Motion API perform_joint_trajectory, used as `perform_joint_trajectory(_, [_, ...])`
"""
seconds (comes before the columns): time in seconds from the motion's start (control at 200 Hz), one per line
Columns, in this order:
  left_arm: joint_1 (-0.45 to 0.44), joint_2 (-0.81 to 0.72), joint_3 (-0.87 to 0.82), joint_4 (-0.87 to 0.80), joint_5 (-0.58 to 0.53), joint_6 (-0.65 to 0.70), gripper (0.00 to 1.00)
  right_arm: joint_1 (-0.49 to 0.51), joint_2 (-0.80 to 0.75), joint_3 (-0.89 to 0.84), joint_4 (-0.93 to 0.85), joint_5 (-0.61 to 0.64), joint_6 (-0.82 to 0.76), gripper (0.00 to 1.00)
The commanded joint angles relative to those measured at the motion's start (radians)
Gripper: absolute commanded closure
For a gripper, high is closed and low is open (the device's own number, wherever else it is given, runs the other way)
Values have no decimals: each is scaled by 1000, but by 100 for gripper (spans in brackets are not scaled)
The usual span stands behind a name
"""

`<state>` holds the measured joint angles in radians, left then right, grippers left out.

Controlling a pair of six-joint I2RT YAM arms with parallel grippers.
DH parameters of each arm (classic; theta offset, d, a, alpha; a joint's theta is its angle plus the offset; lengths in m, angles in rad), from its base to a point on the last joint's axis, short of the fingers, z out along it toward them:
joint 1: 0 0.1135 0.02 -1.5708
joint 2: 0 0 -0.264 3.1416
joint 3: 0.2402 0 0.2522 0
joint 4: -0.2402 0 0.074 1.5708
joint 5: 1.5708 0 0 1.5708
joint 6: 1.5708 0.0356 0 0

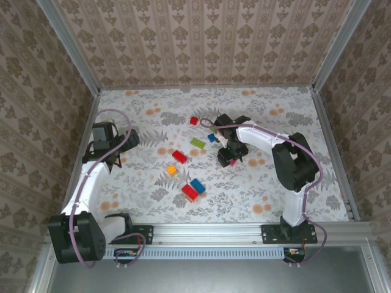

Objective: Assemble a carrot with lego

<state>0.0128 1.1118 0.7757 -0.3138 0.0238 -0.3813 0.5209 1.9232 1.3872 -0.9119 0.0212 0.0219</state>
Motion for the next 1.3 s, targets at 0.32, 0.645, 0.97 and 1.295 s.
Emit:
perform_joint_trajectory(0.32, [-7,6,23,-1,10,5,0,-25,56,31,24,-41,-40,41])
perform_joint_trajectory(0.645, [-7,10,24,0,9,6,0,-25,73,35,28,-49,-41,48])
perform_joint_trajectory(0.97, [-8,13,24,1,11,7,0,-25,73,32,24,-65,-39,59])
perform_joint_trajectory(1.295, [-9,13,24,1,12,6,0,-24,79,16,35,-78,-27,61])
